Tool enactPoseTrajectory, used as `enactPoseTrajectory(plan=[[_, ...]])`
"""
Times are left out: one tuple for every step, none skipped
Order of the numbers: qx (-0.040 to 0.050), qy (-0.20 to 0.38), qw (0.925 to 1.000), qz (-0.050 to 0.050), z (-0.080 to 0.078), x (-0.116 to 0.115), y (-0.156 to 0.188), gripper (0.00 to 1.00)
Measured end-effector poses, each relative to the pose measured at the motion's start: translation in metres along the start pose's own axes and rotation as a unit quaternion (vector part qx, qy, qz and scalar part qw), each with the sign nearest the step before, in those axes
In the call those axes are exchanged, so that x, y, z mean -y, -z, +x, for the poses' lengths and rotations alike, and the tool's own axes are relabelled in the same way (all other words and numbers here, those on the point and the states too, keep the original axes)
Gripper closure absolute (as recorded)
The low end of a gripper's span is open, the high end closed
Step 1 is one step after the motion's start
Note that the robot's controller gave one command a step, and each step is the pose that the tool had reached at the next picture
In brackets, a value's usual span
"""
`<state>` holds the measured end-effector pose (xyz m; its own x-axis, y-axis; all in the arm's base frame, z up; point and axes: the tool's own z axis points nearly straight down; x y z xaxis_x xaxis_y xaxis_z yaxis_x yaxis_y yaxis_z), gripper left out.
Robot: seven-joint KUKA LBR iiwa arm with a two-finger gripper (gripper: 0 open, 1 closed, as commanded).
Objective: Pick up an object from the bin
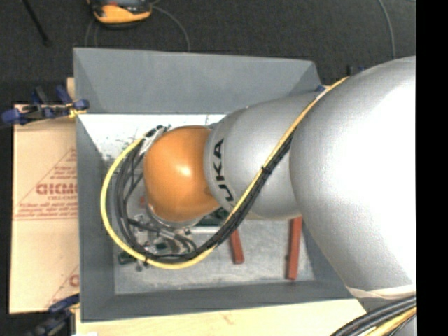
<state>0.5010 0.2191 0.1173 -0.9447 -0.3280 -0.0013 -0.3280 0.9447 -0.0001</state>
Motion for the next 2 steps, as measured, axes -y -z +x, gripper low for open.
enactPoseTrajectory(plan=[[0.0017, 0.003, 1.0000, 0.000, 0.003, -0.002, 0.010, 1.00], [0.0010, -0.004, 1.0000, 0.000, -0.009, -0.007, 0.133, 1.00]])
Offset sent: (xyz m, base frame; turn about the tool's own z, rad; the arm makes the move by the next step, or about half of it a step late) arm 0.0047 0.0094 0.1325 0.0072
